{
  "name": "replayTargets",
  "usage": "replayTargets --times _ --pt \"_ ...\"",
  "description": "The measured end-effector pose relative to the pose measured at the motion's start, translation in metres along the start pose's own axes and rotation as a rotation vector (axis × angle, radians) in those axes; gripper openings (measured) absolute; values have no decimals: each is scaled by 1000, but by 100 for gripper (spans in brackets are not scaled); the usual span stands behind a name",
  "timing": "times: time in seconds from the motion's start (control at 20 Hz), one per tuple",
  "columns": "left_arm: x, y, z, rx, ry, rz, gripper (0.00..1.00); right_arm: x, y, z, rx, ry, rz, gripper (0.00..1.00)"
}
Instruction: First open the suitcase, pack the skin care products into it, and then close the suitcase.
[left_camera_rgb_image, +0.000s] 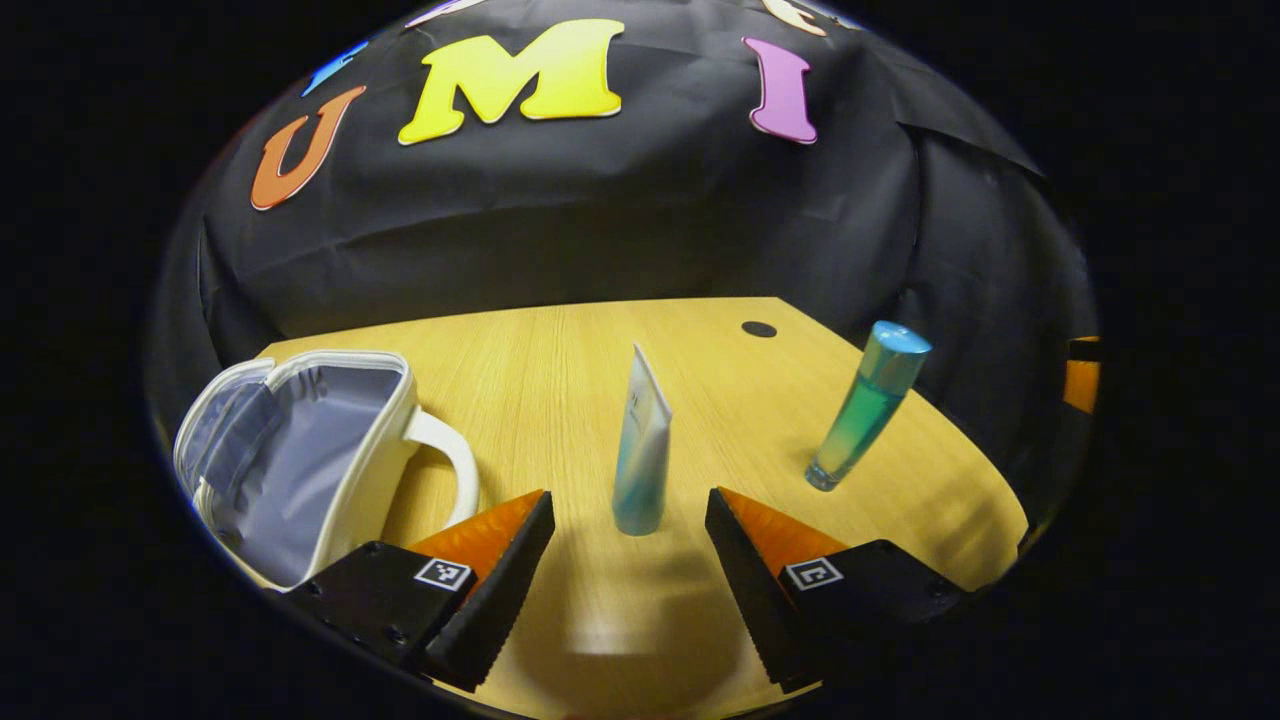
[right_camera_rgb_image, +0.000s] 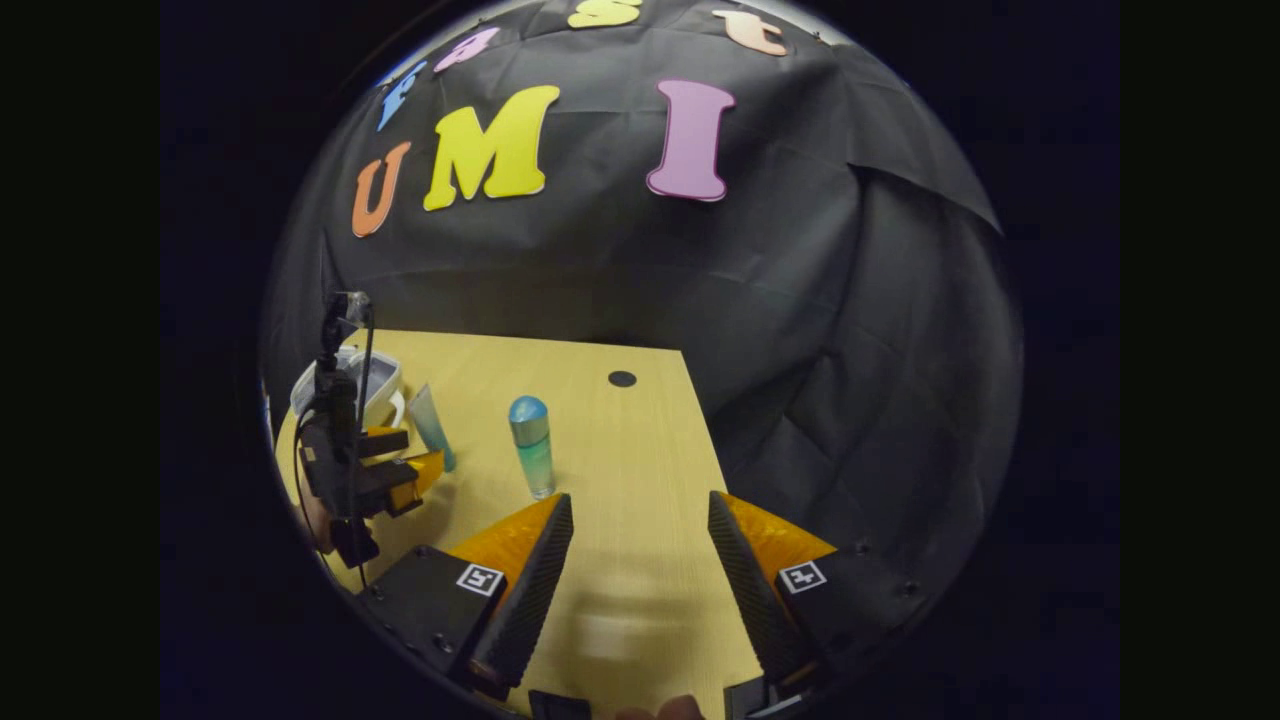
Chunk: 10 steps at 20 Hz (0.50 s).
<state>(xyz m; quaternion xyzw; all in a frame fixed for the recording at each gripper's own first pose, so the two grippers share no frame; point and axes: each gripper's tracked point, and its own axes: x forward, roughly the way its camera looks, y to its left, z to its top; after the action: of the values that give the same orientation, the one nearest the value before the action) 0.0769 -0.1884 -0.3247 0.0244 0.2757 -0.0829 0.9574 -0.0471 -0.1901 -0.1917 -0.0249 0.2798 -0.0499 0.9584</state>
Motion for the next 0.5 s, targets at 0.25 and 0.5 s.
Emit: replayTargets --times 0.25,0.5 --pt "28 3 -11 37 43 10 88 14 -1 -9 -1 28 2 81" --pt "38 -4 -14 53 69 -19 63 29 4 -19 1 48 15 81"
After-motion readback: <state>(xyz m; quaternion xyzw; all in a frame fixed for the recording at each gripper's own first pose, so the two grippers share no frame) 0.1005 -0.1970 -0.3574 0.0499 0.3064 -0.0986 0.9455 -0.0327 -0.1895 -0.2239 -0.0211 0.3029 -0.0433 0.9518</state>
